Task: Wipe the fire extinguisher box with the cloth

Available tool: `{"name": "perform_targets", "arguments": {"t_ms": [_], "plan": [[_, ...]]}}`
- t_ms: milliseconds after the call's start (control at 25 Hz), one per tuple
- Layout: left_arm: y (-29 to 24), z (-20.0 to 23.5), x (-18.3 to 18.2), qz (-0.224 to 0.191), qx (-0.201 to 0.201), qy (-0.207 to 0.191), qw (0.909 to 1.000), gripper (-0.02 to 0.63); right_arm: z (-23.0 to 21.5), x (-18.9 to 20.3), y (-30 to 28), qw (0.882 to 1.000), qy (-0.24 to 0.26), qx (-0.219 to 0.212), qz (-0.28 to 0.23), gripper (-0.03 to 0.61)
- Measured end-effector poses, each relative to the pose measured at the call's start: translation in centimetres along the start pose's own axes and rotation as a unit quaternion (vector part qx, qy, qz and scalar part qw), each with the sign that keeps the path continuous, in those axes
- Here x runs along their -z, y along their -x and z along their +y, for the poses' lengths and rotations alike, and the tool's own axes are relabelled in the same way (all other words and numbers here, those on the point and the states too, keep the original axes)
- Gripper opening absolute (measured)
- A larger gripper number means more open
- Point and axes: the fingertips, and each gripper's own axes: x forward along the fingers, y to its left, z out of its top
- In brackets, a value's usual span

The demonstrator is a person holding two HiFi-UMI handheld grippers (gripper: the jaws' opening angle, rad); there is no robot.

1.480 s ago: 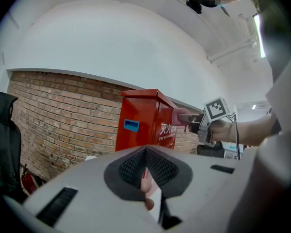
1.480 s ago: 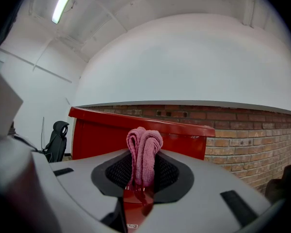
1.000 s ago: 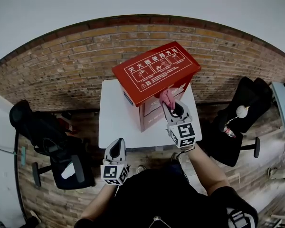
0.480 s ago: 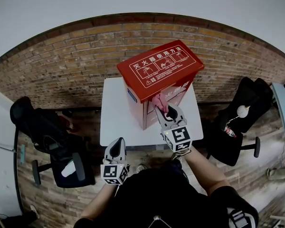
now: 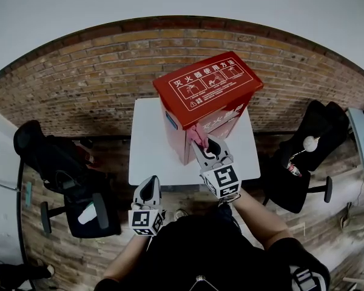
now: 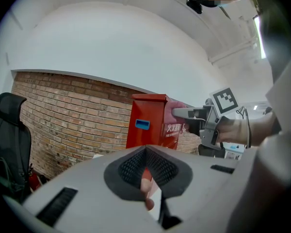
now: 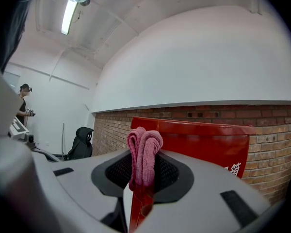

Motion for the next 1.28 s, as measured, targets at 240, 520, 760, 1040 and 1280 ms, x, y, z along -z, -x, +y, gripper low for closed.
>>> {"name": "perform_targets", "arguments": {"t_ms": [240, 520, 760, 1040, 1280], "plan": [[0.5, 0.3, 0.0, -0.002, -0.007, 0.001, 1.0000, 0.028, 0.7, 0.0, 0.0, 1.000, -0.006, -0.001, -0.004, 0.106], [0.6, 0.2, 0.9, 0.008, -0.007, 0.002, 0.9999, 0.028, 1.1, 0.9, -0.2, 1.000, 0.003, 0.009, -0.015, 0.106], [0.7, 0.3, 0.9, 0.010, -0.013, 0.002, 0.9999, 0.028, 1.2, 2.0, -0.3, 1.000, 0.004, 0.012, -0.009, 0.106], [0.9, 0.4, 1.7, 0.022, -0.021, 0.007, 0.9995, 0.028, 1.5, 4.6, -0.4, 1.000, -0.002, 0.007, 0.008, 0.106], [1.1, 0.4, 1.9, 0.025, -0.029, 0.008, 0.9992, 0.028, 1.9, 6.5, -0.5, 1.000, -0.005, 0.001, 0.013, 0.106]]}}
